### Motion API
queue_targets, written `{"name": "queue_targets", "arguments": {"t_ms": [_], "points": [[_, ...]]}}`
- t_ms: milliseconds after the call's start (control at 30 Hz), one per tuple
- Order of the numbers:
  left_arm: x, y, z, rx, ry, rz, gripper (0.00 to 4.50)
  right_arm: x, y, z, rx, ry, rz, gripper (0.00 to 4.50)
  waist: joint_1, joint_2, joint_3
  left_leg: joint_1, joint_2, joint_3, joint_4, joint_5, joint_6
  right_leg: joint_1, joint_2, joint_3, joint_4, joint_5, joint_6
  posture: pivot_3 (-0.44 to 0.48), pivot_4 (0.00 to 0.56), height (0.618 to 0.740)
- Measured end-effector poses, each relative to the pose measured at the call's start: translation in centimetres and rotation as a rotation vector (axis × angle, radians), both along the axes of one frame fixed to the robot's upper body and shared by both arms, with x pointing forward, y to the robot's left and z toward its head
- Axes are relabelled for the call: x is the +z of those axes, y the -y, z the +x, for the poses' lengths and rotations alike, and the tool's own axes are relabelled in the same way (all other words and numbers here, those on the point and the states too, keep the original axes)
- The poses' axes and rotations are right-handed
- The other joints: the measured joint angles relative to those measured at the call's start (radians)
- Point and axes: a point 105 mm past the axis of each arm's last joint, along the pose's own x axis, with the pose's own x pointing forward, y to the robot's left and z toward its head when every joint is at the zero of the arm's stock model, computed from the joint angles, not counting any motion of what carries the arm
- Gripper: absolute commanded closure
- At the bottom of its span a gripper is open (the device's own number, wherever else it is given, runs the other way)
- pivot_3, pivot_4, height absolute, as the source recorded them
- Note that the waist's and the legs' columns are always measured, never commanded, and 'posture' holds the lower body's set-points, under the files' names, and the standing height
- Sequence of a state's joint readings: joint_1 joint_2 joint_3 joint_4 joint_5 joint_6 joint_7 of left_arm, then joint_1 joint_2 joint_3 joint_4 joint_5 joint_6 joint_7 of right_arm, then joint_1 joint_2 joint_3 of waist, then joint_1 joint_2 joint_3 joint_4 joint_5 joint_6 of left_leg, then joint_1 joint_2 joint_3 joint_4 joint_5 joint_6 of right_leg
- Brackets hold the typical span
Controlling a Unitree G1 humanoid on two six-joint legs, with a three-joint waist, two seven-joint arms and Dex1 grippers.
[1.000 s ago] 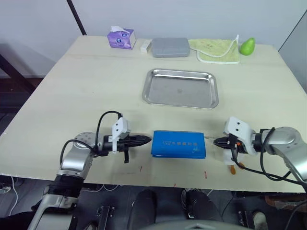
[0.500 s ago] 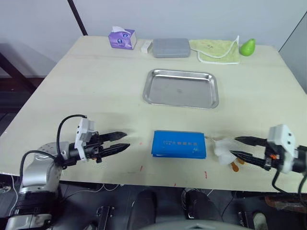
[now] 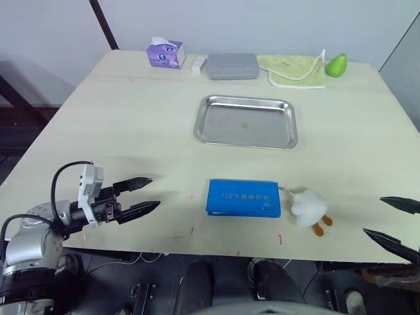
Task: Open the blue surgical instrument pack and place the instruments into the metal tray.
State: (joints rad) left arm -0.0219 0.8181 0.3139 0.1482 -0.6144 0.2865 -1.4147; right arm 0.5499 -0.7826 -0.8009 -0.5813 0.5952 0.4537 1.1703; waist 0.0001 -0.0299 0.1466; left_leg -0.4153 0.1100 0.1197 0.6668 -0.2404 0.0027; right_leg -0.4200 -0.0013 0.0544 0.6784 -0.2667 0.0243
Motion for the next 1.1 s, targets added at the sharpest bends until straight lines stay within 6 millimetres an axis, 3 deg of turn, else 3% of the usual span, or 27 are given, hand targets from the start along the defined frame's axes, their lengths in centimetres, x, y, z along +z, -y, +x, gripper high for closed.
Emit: {"name": "queue_targets", "arguments": {"t_ms": [133, 167, 200, 233, 367, 400, 467, 533, 733, 1100], "points": [[1.2, 1.7, -0.1, -0.069, 0.055, 0.016, 0.00, 0.6, -4.6, 1.1, 0.146, 0.033, 0.025, 0.04, -0.009, 0.000, 0.000, 0.000, 0.000, -0.002, 0.000, 0.000, 0.000, 0.001, 0.000, -0.001, 0.000, 0.000, 0.000, 0.000, 0.150, 0.740], [1.8, 2.7, 0.1, -0.089, 0.098, -0.007, 0.00, 0.8, -6.9, 1.7, 0.224, 0.058, 0.018, 0.04, -0.012, 0.000, 0.000, 0.000, 0.000, -0.001, 0.000, 0.000, 0.000, 0.001, 0.000, -0.001, 0.000, 0.001, 0.001, 0.000, 0.150, 0.740], [1.9, 3.0, 0.1, -0.101, 0.107, -0.013, 0.00, 0.8, -7.4, 1.7, 0.245, 0.060, 0.018, 0.04, -0.013, 0.000, 0.000, 0.000, 0.000, -0.002, 0.000, 0.000, 0.000, 0.001, 0.000, -0.001, 0.000, 0.001, 0.001, 0.000, 0.150, 0.740], [2.0, 4.0, -0.3, -0.148, 0.100, -0.031, 0.00, 0.7, -9.2, 2.0, 0.320, 0.071, -0.013, 0.04, -0.013, 0.000, 0.000, 0.000, 0.000, -0.003, 0.000, 0.000, 0.000, 0.001, 0.001, -0.002, 0.000, 0.001, 0.002, 0.000, 0.150, 0.740], [2.7, 5.4, -0.9, -0.251, 0.077, -0.049, 0.00, -0.9, -11.9, 2.9, 0.431, 0.064, -0.101, 0.04, -0.012, 0.000, 0.000, -0.001, 0.000, -0.003, 0.000, 0.000, 0.000, 0.001, 0.000, -0.003, 0.000, 0.000, 0.001, 0.000, 0.150, 0.740], [2.9, 5.8, -1.0, -0.276, 0.082, -0.046, 0.00, -1.2, -12.4, 3.1, 0.449, 0.065, -0.111, 0.27, -0.012, 0.000, 0.000, -0.001, 0.000, -0.003, 0.000, 0.000, 0.000, 0.001, 0.000, -0.003, 0.000, 0.000, 0.000, 0.000, 0.150, 0.740], [3.0, 6.4, -1.2, -0.315, 0.087, -0.048, 0.00, -2.0, -13.2, 3.9, 0.477, 0.070, -0.145, 0.86, -0.013, -0.001, 0.000, -0.001, 0.000, -0.003, 0.001, 0.000, 0.000, 0.001, 0.000, -0.003, 0.001, -0.001, -0.001, 0.000, 0.150, 0.740], [3.0, 6.8, -1.3, -0.342, 0.085, -0.046, 0.00, -2.9, -13.8, 4.7, 0.484, 0.078, -0.171, 1.83, -0.011, 0.000, 0.000, -0.001, 0.000, -0.003, 0.001, 0.000, 0.000, 0.001, 0.000, -0.003, 0.001, -0.001, -0.001, 0.000, 0.150, 0.740], [2.7, 7.5, -1.1, -0.368, 0.093, -0.045, 0.00, -5.6, -15.2, 5.8, 0.547, 0.107, -0.270, 1.83, -0.011, 0.000, 0.000, -0.001, 0.000, -0.003, 0.001, 0.000, 0.000, 0.000, 0.001, -0.003, 0.001, -0.001, -0.001, 0.000, 0.150, 0.740], [2.5, 7.7, -1.1, -0.374, 0.102, -0.031, 0.00, -6.6, -16.0, 6.7, 0.533, 0.164, -0.304, 1.83, -0.010, 0.000, 0.000, -0.001, 0.000, -0.003, 0.001, 0.000, 0.000, 0.001, 0.000, -0.003, 0.001, -0.001, -0.001, 0.000, 0.150, 0.740]]}}
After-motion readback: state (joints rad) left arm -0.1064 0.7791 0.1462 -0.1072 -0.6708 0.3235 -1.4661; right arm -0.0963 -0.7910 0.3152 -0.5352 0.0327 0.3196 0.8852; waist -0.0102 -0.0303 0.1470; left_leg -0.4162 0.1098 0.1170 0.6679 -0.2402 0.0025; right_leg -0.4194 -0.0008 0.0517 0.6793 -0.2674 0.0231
